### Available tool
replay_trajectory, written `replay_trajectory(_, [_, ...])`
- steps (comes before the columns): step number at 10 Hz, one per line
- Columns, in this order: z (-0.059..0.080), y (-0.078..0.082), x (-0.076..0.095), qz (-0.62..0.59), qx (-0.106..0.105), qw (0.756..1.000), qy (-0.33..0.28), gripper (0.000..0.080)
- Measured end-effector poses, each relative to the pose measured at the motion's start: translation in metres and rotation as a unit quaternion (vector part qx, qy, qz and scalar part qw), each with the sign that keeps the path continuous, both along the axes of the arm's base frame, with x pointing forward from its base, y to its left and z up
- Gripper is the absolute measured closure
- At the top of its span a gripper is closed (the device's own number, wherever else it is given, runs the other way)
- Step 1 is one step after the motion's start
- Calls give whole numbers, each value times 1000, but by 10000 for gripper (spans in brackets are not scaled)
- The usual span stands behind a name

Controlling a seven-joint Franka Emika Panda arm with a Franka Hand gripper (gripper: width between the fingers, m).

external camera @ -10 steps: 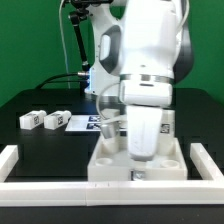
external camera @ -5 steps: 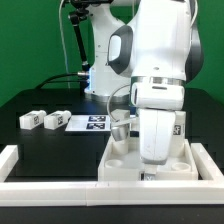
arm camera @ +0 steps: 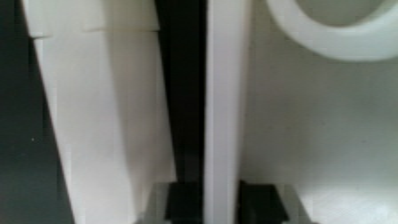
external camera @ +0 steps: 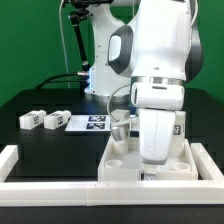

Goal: Assemble square table

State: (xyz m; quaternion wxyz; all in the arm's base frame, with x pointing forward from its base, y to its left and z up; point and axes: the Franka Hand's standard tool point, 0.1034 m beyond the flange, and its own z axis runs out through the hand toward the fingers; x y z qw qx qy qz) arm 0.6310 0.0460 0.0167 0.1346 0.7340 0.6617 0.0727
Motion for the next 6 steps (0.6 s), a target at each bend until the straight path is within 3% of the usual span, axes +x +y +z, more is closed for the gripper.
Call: replay_trajectory(6, [12, 7, 4, 1, 3, 1000, -6, 709])
